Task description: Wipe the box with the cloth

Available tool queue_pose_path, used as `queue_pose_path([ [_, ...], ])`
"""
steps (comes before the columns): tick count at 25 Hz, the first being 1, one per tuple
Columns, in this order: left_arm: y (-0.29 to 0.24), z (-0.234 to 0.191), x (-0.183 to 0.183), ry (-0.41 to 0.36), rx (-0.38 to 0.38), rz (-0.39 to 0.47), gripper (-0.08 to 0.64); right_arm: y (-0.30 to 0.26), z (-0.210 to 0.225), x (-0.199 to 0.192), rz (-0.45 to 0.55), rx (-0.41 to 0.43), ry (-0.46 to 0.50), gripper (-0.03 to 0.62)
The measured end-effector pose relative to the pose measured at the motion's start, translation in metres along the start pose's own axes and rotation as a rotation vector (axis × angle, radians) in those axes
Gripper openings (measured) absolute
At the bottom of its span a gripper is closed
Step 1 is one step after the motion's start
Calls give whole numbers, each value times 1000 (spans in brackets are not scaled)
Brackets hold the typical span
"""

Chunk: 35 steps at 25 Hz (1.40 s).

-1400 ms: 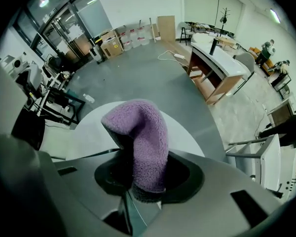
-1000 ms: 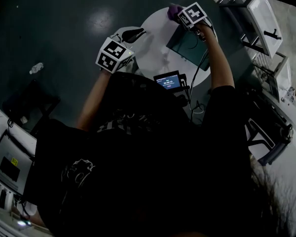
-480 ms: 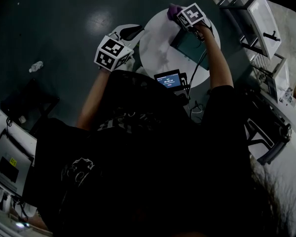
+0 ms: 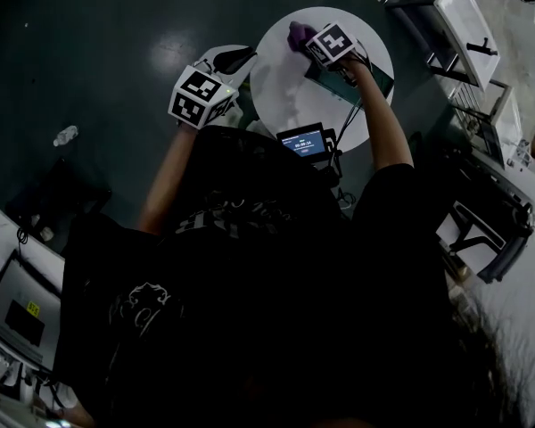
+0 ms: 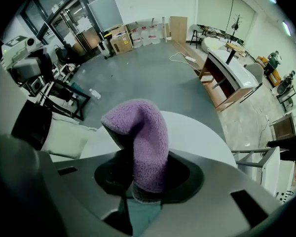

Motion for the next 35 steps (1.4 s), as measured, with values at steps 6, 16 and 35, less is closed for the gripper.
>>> queue_pose_path([
  [6,14,7,-3,-42,-32,-4,38,-3,-46,-9,17,20,-7,115],
  [16,31,28,-14,-110,-78,-25,38,-3,-97,-30,38,37,-58,115],
  [35,12,107,-1,-236,-191,-24,38,90,-137,-125,411,-18,-431,115],
])
Point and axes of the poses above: the fingertips, and each gripper's own axes: y backward along the fingers, z to its right, x out of its top, the point moved 2 cm from there along y, backward along the fingers, and after that the axes turned 11 degrees about -z, right-handed, at the moved point
